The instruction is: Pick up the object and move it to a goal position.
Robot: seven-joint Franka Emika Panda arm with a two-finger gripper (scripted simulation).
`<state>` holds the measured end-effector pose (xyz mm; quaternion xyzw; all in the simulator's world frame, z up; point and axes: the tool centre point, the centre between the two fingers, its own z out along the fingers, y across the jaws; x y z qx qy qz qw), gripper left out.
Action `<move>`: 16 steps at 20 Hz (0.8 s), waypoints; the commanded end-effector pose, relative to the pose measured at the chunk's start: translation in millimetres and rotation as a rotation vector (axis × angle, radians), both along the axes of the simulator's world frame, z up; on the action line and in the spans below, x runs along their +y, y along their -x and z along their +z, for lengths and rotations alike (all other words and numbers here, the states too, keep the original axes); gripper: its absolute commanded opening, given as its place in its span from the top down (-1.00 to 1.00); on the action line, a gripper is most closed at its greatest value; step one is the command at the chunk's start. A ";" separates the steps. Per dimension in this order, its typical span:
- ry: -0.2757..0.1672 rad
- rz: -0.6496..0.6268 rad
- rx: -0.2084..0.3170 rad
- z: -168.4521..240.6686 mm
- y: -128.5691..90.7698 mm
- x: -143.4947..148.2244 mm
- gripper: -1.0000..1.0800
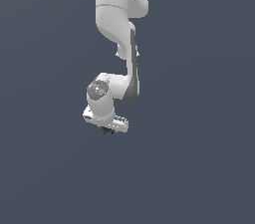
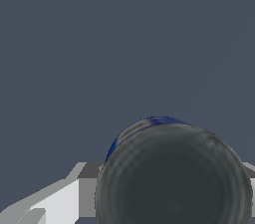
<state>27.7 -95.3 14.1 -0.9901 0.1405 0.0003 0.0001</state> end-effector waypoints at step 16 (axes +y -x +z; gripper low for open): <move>0.000 0.000 0.000 64.1 9.0 32.8 1.00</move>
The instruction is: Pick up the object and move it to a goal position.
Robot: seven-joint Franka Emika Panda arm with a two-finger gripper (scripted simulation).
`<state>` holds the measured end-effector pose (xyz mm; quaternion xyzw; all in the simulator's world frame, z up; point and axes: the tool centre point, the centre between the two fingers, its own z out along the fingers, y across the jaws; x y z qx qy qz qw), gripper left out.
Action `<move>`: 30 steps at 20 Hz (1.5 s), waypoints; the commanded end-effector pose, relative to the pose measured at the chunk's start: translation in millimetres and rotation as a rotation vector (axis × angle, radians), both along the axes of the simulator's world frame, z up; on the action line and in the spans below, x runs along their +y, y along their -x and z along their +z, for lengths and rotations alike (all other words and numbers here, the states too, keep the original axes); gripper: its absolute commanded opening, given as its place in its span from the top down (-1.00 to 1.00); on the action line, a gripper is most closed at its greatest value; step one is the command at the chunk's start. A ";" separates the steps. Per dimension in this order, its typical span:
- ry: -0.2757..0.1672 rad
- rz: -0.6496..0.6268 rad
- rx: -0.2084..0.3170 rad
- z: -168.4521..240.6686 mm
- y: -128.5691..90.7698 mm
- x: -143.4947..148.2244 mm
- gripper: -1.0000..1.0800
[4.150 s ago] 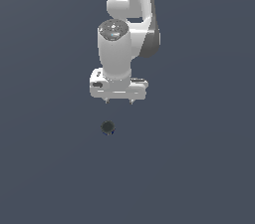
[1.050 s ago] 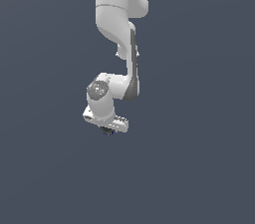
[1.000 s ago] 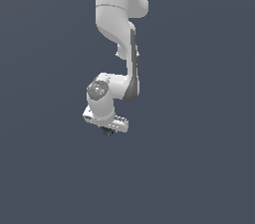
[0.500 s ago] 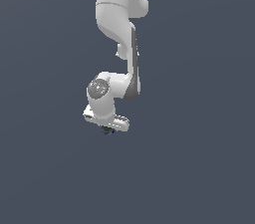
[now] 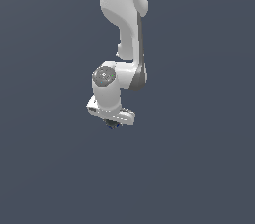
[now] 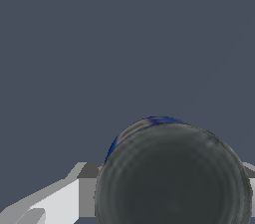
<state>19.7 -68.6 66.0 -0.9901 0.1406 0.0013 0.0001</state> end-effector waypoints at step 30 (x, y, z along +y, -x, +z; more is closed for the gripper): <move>0.002 0.000 -0.003 332.5 37.9 164.7 1.00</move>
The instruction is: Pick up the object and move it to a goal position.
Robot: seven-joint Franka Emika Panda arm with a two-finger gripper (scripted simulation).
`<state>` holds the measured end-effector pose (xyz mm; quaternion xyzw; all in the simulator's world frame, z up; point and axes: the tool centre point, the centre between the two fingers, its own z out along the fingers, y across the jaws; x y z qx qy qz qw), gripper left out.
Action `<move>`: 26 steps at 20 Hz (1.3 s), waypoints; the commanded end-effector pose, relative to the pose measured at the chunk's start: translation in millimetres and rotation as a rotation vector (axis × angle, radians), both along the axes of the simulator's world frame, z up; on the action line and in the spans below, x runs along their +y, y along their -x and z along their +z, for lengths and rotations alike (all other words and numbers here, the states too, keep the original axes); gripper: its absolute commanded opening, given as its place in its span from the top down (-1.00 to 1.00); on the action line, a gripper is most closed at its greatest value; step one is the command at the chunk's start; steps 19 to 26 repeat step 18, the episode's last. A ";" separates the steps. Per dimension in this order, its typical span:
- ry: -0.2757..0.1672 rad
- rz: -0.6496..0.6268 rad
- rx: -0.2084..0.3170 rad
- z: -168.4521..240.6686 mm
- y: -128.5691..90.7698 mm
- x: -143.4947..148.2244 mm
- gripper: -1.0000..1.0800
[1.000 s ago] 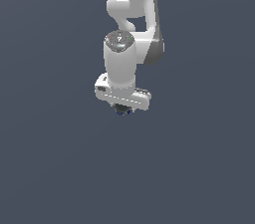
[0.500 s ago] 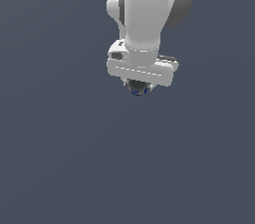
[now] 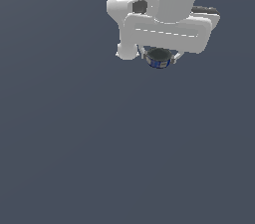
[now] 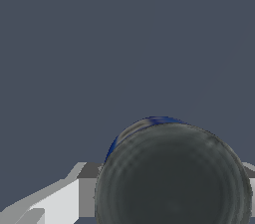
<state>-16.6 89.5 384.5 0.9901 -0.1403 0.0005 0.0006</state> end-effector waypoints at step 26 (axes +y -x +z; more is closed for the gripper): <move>-0.001 0.000 0.001 75.0 2.7 37.9 1.00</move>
